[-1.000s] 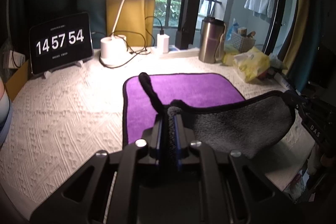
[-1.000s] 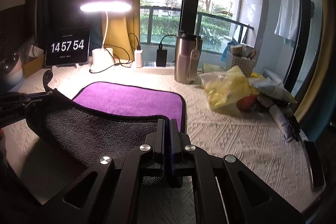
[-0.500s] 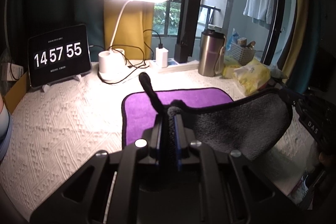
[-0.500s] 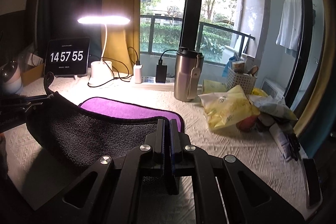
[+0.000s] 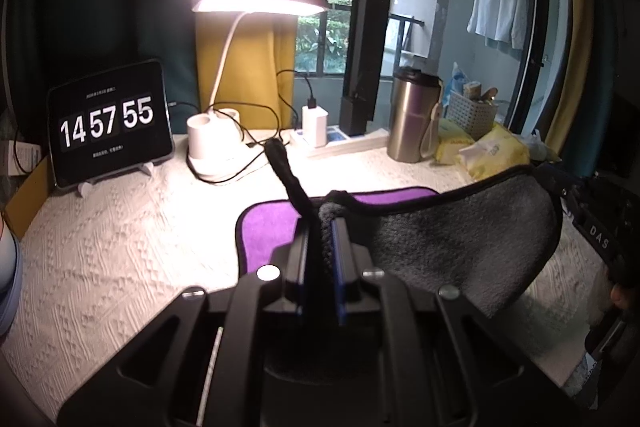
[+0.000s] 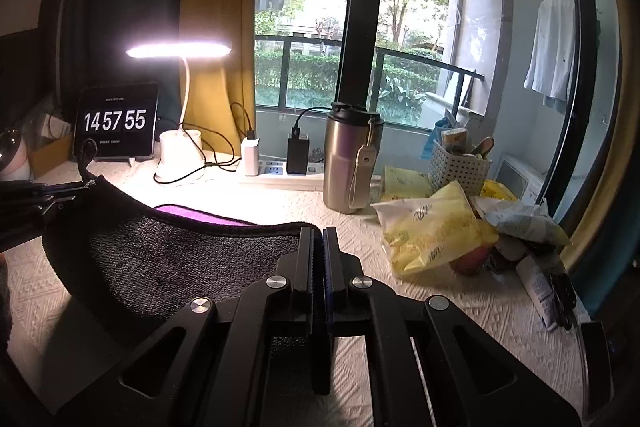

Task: Fold towel

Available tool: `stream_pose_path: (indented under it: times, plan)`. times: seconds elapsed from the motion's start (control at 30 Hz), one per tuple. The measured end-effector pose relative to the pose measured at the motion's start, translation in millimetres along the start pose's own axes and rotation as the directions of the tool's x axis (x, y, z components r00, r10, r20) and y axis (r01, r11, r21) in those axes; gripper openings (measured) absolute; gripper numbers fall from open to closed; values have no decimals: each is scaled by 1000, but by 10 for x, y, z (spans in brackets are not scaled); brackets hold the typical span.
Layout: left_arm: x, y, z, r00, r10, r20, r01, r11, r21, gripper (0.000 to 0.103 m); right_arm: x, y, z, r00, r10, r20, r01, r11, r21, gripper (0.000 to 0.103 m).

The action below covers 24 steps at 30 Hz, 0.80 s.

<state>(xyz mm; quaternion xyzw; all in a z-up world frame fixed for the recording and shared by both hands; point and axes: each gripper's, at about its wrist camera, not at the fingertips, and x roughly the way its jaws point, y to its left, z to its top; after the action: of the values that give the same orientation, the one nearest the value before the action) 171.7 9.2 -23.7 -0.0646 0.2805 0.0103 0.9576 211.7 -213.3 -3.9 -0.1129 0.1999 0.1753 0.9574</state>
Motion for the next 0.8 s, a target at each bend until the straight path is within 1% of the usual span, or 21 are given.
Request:
stream_pose_path:
  times: [0.33,0.8]
  plan:
    - [203,98,138,1000,16,6,-16,1000,6,11,262,-105,110,1000,-5,6,5,1000,9,5]
    - [557,163,293,999,43,4,-43,999,21,11,709,-154,246,1000,12,7,-12,1000,10,5]
